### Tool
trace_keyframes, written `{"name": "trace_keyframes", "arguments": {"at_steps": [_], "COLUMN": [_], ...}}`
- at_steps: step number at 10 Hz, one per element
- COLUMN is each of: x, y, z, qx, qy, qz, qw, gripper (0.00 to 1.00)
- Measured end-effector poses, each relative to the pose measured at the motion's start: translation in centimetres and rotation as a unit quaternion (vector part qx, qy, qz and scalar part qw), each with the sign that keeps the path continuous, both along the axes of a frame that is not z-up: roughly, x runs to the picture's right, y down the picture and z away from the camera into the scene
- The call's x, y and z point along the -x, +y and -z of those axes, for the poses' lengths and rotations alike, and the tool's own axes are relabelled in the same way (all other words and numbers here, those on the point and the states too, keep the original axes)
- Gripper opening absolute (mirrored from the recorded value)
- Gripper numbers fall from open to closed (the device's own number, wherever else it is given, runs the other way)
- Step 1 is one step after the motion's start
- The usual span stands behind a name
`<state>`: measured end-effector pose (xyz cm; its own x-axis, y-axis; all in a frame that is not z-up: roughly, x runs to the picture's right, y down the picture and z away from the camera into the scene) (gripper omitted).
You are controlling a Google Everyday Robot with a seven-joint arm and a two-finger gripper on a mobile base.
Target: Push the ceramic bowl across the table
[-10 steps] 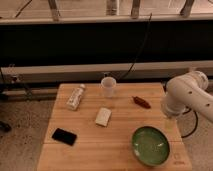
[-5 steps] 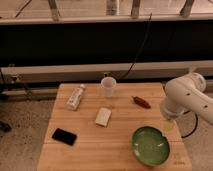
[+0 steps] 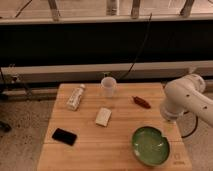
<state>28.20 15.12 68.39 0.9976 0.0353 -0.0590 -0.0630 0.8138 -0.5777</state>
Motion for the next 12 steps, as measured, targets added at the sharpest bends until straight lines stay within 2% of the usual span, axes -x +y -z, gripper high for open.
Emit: {"name": "trace_keyframes", "arguments": {"at_steps": [2, 3, 4, 5, 7, 8, 10, 11, 12], "x": [-0.1, -0.1, -0.1, -0.2, -0.4, -0.4, -0.7, -0.9, -1.2], "y": [0.5, 0.6, 0.6, 1.0, 1.8, 1.9, 2.4, 3.1, 4.0], "z": [0.0, 0.0, 0.1, 0.2, 0.1, 0.2, 0.0, -0.4, -1.1], "qx": [0.004, 0.005, 0.006, 0.009, 0.015, 0.015, 0.020, 0.025, 0.029], "qy": [0.001, 0.001, 0.002, 0.002, 0.004, 0.004, 0.006, 0.006, 0.008], "qz": [0.001, 0.000, -0.001, -0.003, -0.005, -0.005, -0.011, -0.017, -0.022], "qw": [1.0000, 1.0000, 1.0000, 0.9999, 0.9999, 0.9999, 0.9997, 0.9995, 0.9993], "gripper": [0.77, 0.75, 0.68, 0.56, 0.38, 0.32, 0.11, 0.03, 0.01]}}
